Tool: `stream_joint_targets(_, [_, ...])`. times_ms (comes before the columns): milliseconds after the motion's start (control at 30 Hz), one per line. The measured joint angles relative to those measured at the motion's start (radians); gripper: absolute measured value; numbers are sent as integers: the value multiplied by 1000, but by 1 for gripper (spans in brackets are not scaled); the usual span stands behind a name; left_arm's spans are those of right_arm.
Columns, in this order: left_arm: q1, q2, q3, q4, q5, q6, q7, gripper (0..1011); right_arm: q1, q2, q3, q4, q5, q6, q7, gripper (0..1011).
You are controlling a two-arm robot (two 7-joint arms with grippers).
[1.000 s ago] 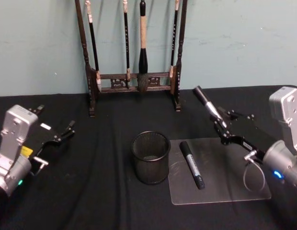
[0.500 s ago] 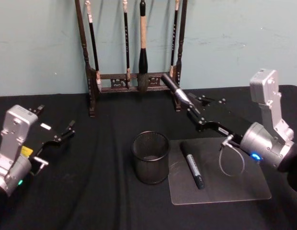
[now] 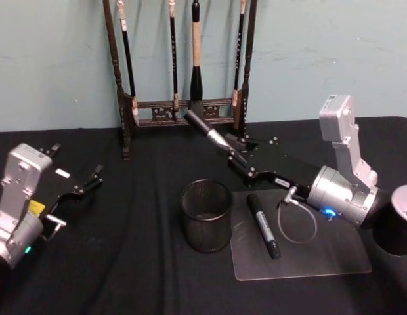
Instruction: Pick up the water-based marker from the table and place it into the pen holder.
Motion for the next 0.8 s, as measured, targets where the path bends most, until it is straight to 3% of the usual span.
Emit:
stream_joint_targets(300, [0, 0, 0, 0, 0, 0, 0, 1009, 35, -14, -47, 52, 27, -20, 44, 203])
stream_joint_targets(800, [0, 0, 0, 0, 0, 0, 0, 1009, 71, -36, -101, 120, 46, -31, 51, 203])
